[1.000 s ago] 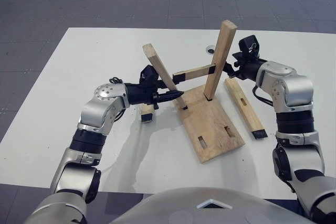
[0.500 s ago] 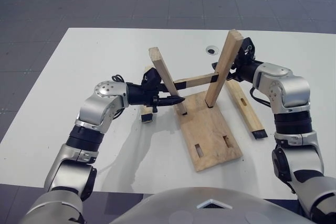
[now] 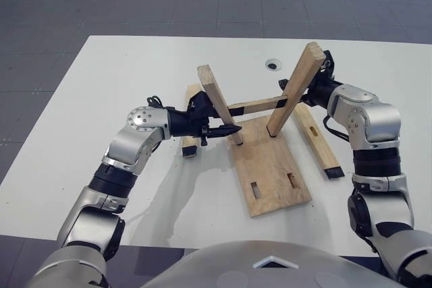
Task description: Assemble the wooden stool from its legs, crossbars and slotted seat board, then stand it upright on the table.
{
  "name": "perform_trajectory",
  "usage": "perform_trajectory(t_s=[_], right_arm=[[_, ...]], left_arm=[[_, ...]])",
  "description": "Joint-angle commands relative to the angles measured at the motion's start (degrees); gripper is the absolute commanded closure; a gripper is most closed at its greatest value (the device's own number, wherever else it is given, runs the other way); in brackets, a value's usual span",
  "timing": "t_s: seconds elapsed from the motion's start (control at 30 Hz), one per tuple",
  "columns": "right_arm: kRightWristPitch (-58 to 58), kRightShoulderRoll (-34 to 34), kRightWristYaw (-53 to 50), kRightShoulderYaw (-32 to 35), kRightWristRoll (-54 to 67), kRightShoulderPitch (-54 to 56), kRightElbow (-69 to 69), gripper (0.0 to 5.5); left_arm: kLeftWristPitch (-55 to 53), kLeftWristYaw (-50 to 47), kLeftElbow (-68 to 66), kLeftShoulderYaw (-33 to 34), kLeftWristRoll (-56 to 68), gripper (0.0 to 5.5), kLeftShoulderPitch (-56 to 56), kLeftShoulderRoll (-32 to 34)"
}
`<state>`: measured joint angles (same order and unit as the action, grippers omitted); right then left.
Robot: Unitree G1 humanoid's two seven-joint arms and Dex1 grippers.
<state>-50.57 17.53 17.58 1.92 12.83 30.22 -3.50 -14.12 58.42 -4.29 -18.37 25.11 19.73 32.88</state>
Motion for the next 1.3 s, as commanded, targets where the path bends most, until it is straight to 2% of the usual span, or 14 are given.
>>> perform_trajectory(t_s=[0.03, 0.13, 0.3, 0.37, 0.43, 0.53, 0.6, 0.67, 0.8, 0.9, 1.07, 1.17, 1.3], right_arm=[[0.1, 0.6, -9.4, 9.1, -2.4, -1.3, -2.4, 1.59], [-2.4, 1.5, -12.4, 14.7, -1.8, -4.6, 2.3, 1.59], [-11.5, 0.0, -16.1, 16.7, -2.2, -12.4, 17.4, 1.59], [-14.3, -1.8, -17.4, 13.9, -2.5, -13.4, 23.2, 1.59], [-18.3, -7.2, -16.2, 9.1, 2.0, -12.1, 29.8, 1.59], [-23.2, -12.5, -5.6, 0.8, 15.7, -10.8, 39.9, 1.59], [-25.7, -13.1, -0.1, -0.2, 22.2, -11.6, 43.0, 1.59], [-26.0, -9.8, 3.0, -0.7, 22.2, -12.7, 43.2, 1.59], [-23.9, -5.2, 1.0, 1.5, 15.1, -12.4, 37.9, 1.59], [-20.8, -3.6, -2.2, 5.5, 10.7, -9.7, 33.8, 1.59], [-18.6, -7.3, -7.2, 14.2, 12.2, 3.5, 37.2, 1.59], [-16.5, -8.0, -9.0, 14.5, 12.9, 11.7, 41.3, 2.12], [-16.1, -7.3, -8.6, 9.3, 13.6, 13.6, 46.3, 2.88]], left_arm=[[-2.6, -3.2, -4.1, -7.5, -12.5, 3.44, -7.0, 2.8], [-3.0, -3.8, -4.2, -6.8, -11.6, 3.44, -7.2, 2.4], [-3.6, -4.7, -3.0, -5.9, -10.5, 3.44, -8.4, 2.5], [-3.7, -5.1, -2.7, -5.6, -10.2, 3.44, -8.9, 2.7], [-3.7, -5.3, -2.7, -5.6, -10.1, 3.44, -9.2, 2.8], [-3.8, -4.9, -2.8, -6.0, -10.2, 3.44, -9.0, 3.1], [-3.8, -4.7, -2.7, -6.3, -10.4, 3.44, -9.0, 3.4], [-3.6, -4.3, -2.8, -6.6, -10.3, 3.44, -8.7, 3.8], [-3.1, -4.3, -3.2, -6.9, -10.3, 3.44, -8.4, 3.9], [-2.8, -4.7, -3.2, -7.4, -10.3, 3.44, -8.8, 3.7], [-2.7, -4.6, -3.6, -7.8, -10.1, 3.44, -8.3, 3.8], [-2.7, -4.6, -3.8, -7.7, -10.0, 3.44, -8.0, 3.8], [-2.9, -4.9, -3.5, -7.6, -9.7, 3.44, -8.1, 3.9]])
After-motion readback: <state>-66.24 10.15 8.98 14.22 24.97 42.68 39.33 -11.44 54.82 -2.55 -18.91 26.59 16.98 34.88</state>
